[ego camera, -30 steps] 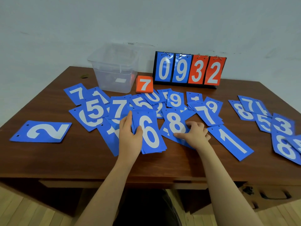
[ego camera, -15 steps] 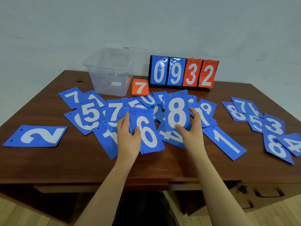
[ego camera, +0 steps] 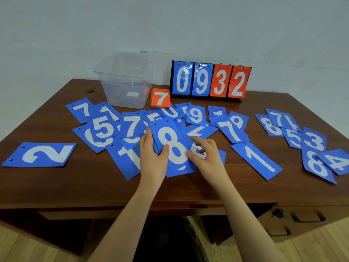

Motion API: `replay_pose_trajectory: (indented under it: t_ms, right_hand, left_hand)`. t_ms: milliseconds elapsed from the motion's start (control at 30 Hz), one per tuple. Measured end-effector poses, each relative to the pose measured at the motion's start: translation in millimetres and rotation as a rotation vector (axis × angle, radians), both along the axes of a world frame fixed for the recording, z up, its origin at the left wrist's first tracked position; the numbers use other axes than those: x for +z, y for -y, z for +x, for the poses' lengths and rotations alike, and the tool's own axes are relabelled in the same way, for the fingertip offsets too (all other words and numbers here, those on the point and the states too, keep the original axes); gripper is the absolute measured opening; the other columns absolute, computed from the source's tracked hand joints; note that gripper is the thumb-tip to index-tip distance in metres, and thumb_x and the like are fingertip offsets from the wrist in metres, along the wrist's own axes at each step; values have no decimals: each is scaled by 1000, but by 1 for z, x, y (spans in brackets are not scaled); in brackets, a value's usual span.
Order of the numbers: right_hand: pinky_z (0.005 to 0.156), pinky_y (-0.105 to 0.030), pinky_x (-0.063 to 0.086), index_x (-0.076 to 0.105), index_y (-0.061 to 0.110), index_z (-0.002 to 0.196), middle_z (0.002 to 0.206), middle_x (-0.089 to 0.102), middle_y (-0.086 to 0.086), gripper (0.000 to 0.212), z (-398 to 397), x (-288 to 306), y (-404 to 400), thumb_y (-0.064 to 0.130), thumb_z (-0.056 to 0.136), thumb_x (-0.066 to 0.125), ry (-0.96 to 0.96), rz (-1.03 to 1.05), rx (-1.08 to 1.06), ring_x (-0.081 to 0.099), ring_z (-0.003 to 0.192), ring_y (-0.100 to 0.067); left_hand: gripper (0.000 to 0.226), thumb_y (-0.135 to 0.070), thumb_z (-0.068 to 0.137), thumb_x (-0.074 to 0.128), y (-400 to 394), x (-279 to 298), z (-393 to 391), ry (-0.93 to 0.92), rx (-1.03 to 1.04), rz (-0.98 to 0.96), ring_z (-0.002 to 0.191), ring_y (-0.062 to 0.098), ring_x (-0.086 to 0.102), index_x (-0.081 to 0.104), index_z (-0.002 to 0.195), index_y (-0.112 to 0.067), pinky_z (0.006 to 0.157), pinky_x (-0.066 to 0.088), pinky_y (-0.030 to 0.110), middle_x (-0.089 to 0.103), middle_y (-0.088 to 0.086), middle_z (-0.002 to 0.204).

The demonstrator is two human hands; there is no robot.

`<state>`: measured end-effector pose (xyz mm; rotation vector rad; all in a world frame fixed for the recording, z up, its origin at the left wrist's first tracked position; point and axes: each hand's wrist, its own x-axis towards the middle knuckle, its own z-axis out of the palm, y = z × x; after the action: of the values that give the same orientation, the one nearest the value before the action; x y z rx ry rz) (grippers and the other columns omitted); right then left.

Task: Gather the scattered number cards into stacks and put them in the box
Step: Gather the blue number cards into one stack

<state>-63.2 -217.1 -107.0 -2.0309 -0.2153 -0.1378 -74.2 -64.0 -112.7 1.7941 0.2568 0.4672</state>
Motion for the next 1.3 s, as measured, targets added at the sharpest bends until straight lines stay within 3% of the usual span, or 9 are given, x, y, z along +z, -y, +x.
replay_pose_trajectory:
  t_ms: [100,200,300,533,733,1000,1100,1200,1300]
  right_hand:
    - [101,-42,40,55,27,123,119,45,6,38,18,-4,21,32,86,64,-27,-166,-148,48,111,-16]
    - [108,-43,23,51,26,127,131,42,1,50,30,-6,41,46,83,63,-122,-466,-234,37,125,-22]
    - [108,-43,18,43,25,134,142,32,-1,67,31,-10,52,57,78,64,-231,-641,-233,26,132,-25]
    - [106,-39,21,53,24,115,136,36,0,56,31,-16,57,56,72,70,-243,-545,-237,30,128,-22]
    - [108,-41,20,43,23,130,138,33,-4,78,30,-13,58,62,68,70,-276,-569,-268,27,131,-26]
    - [103,-39,20,48,26,118,134,36,-1,63,30,-13,60,61,70,69,-261,-568,-238,29,127,-25]
    - [98,-34,24,45,29,111,121,45,7,49,24,-16,60,44,75,74,-148,-408,-217,39,120,-19]
    - [88,-14,41,43,27,115,119,47,15,43,14,-13,59,13,83,69,-44,-41,-170,47,121,-14]
    - [84,-28,53,45,32,121,125,47,15,49,6,0,57,5,85,65,77,117,-145,51,117,-14]
  left_hand:
    - [73,-13,90,57,-2,-1,-2,-11,-27,-65,130,13,39,15,146,-32,72,44,10,30,1,147]
    - [76,-11,89,57,-2,-2,-2,-32,-51,-96,128,10,40,13,146,-34,70,45,10,30,0,147]
    - [74,-8,89,57,0,-2,-2,-36,-69,-98,121,6,42,15,146,-31,66,45,8,33,0,143]
    - [74,-7,89,56,7,-5,-3,-41,-89,-106,126,12,43,16,146,-31,74,49,18,33,-1,143]
    - [74,-7,90,56,8,0,-5,-41,-70,-87,116,3,41,15,146,-31,82,51,26,33,-1,142]
    - [72,-8,90,55,12,-1,-7,-44,-72,-80,126,11,41,16,146,-31,74,49,17,33,-1,142]
    - [71,-9,91,55,12,-2,-7,-44,-70,-80,126,11,41,16,146,-31,71,49,15,33,-1,143]
    - [72,-8,91,54,9,-1,-6,-34,-57,-73,125,10,42,16,146,-31,75,49,19,34,-1,142]
    - [72,-8,92,53,2,2,-5,-33,-34,-16,130,14,39,14,146,-34,82,50,24,32,1,144]
